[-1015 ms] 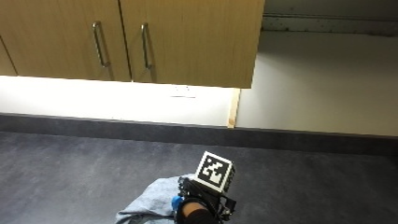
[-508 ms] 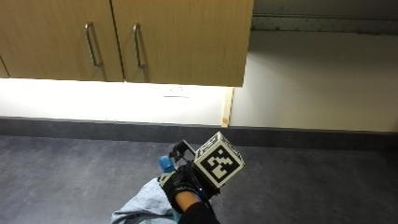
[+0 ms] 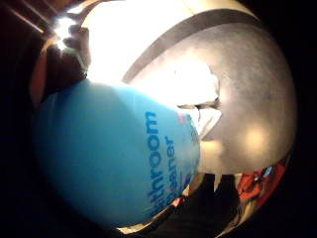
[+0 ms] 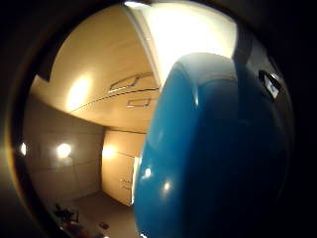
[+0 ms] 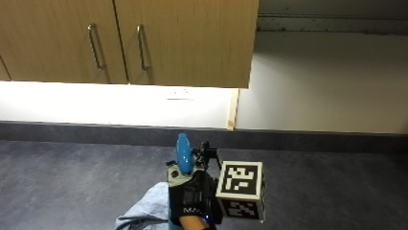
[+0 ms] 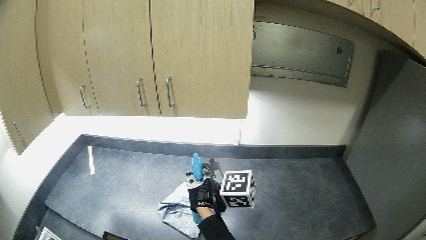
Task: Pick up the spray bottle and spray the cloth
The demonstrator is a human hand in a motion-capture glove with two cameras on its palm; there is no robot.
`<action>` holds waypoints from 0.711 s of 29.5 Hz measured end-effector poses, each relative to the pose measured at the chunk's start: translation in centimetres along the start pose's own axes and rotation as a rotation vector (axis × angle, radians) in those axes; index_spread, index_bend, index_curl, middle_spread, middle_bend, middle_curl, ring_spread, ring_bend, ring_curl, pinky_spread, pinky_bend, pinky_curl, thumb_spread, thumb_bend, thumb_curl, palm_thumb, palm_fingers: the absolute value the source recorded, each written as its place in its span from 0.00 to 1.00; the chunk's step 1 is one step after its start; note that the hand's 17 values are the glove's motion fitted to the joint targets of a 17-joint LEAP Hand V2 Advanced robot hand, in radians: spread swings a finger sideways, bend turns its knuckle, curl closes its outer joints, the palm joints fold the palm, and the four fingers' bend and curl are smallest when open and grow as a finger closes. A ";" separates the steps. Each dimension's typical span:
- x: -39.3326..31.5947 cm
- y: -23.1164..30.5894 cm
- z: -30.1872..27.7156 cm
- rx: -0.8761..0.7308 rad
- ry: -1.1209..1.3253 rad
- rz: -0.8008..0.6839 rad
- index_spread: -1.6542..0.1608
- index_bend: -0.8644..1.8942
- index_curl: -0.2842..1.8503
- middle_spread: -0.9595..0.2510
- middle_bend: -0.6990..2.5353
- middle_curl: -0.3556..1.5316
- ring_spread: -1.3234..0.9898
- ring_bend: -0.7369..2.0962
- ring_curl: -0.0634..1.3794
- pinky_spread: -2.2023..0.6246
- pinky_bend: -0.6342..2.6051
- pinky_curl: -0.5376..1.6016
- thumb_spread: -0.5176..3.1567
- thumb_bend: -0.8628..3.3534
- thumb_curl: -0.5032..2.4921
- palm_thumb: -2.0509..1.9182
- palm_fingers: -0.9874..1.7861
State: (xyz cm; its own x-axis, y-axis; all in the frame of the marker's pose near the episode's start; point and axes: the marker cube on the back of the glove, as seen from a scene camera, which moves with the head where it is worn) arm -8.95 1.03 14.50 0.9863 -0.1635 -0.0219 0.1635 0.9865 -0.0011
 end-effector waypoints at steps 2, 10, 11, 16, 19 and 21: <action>-0.3 0.1 -0.3 0.024 -0.018 -0.024 0.85 0.44 0.42 0.75 0.30 0.48 0.53 0.34 0.38 0.80 0.25 0.40 0.28 0.20 0.42 0.81 0.76; -0.8 -0.4 -0.5 0.025 0.000 -0.041 0.84 0.45 0.42 0.74 0.29 0.48 0.53 0.35 0.38 0.79 0.25 0.41 0.28 0.20 0.42 0.81 0.76; -0.9 -0.6 -0.6 0.026 0.007 -0.046 0.84 0.45 0.42 0.74 0.29 0.48 0.53 0.35 0.38 0.79 0.25 0.41 0.28 0.20 0.42 0.81 0.76; -1.7 -1.4 -0.9 0.038 0.017 -0.060 0.84 0.45 0.42 0.74 0.29 0.48 0.53 0.35 0.38 0.79 0.25 0.41 0.28 0.20 0.42 0.81 0.76; -2.5 -2.1 -1.0 0.050 0.008 -0.069 0.84 0.45 0.42 0.74 0.29 0.48 0.52 0.35 0.38 0.79 0.25 0.41 0.27 0.20 0.42 0.81 0.76; -2.8 -2.3 -0.8 0.054 0.010 -0.075 0.84 0.45 0.42 0.74 0.29 0.48 0.52 0.35 0.38 0.79 0.25 0.41 0.27 0.20 0.42 0.81 0.76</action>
State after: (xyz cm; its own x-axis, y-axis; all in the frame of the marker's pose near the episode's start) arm -12.14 -0.82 13.74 0.9711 -0.2361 -0.0336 0.2376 0.9701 0.0503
